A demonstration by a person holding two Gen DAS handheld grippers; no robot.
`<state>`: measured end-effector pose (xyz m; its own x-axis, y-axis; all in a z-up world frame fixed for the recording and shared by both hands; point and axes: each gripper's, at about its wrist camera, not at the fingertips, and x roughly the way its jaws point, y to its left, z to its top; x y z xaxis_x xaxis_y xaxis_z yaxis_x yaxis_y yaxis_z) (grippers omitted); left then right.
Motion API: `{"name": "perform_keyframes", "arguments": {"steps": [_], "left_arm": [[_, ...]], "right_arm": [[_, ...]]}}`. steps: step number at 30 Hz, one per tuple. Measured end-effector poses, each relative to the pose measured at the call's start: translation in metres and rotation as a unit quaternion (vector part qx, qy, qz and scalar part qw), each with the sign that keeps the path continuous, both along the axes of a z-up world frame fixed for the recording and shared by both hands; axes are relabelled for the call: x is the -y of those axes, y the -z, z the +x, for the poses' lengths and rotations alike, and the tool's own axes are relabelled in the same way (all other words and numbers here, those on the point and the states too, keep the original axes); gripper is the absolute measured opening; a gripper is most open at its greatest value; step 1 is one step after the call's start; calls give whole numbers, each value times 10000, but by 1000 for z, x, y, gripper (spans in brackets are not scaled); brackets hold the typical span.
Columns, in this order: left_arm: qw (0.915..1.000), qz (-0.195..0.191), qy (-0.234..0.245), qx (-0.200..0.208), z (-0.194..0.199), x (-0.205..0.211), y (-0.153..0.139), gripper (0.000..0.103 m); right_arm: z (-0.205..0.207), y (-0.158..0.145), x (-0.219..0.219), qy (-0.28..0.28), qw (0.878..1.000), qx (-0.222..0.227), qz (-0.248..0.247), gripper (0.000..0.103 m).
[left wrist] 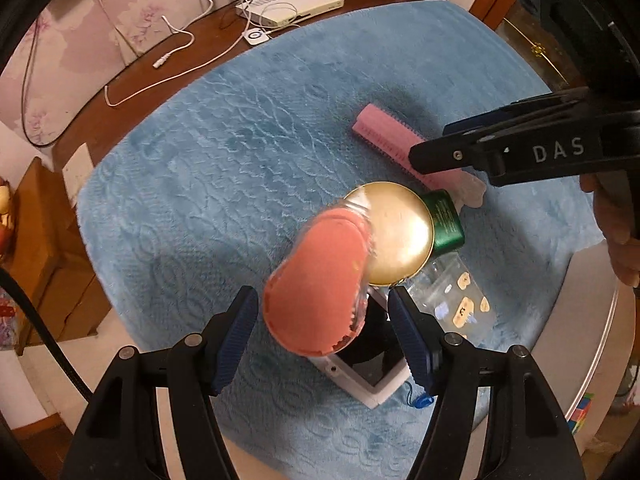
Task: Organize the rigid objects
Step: 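Grasp the pink case with the left tool while the right tool grasps the pink roller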
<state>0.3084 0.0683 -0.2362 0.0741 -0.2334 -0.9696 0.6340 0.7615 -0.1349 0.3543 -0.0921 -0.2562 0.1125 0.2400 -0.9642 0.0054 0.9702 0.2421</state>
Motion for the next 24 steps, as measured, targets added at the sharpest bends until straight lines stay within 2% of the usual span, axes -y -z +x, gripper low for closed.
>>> {"name": "perform_keyframes", "arguments": {"steps": [6,12,19,24], "left_arm": [[9999,-72,51,-120,7,0,5,71],[9994,-218,-215,-167,24,-7,5,71],[9945,-404,-790,-550,45,-15,12,71],[9943,-238,-855,-596,49,-6,18,71]], "right_arm": [[5,11,2,40,9998,-139,127,41],[7,10,-2,-66,9998,-144,83,28],[11,12,-11,-116,9997,-196,-57,27],[9,11,-13,-153,9996,-203,-144,25]]}}
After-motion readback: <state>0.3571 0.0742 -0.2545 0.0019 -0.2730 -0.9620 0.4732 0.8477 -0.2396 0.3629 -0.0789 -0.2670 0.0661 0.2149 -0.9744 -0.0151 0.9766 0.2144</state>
